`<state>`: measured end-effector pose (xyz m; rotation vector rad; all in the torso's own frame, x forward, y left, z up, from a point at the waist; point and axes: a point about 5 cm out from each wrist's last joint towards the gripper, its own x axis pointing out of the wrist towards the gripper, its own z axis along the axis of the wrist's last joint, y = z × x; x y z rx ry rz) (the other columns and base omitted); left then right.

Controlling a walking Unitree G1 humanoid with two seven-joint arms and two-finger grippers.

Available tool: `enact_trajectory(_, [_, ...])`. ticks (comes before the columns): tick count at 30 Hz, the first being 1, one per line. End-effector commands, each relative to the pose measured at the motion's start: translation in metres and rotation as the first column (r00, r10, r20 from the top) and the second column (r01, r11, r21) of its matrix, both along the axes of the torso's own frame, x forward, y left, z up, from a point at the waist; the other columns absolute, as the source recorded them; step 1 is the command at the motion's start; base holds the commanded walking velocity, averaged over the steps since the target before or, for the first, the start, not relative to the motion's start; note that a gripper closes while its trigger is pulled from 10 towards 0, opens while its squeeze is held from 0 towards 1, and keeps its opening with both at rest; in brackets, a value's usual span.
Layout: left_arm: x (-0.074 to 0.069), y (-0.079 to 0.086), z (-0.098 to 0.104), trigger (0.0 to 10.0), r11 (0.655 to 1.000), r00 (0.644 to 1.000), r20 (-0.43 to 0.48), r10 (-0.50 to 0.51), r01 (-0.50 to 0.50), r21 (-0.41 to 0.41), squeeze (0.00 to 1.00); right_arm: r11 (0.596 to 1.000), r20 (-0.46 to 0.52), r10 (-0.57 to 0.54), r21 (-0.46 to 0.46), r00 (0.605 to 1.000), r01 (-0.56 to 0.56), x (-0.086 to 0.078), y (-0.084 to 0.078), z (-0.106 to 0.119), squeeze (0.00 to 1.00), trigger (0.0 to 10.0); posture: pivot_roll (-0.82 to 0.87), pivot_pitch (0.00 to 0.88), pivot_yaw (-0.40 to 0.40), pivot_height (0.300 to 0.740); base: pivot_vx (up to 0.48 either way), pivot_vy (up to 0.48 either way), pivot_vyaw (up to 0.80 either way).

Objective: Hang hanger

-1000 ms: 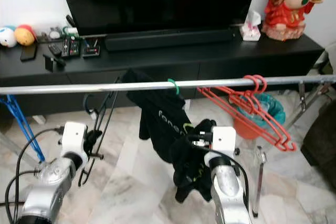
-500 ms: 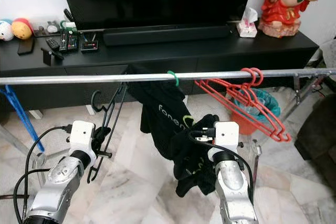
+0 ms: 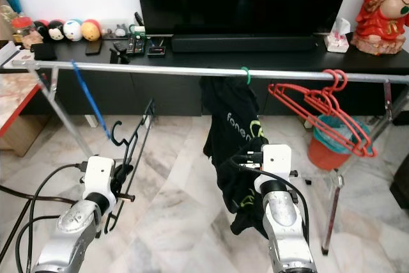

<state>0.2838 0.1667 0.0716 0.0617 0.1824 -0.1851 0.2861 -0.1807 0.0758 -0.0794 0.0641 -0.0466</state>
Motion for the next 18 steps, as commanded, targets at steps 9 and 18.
enact_trajectory(9, [0.001,-0.006,0.002,10.0,0.998,0.998,0.000,-0.062,0.062,0.002,0.00,0.995,-0.044,-0.101,0.013,0.994,0.101,0.010,-0.013,0.008,0.00,10.0,0.04,0.000,-0.021,0.740,-0.334,0.000,0.00])
enact_trajectory(18, [0.002,-0.006,0.004,10.0,0.992,0.992,-0.009,-0.128,0.128,0.015,0.00,0.976,-0.144,-0.193,0.069,0.971,0.204,0.013,-0.023,0.003,0.00,10.0,0.04,0.000,-0.022,0.740,-0.324,0.000,0.00])
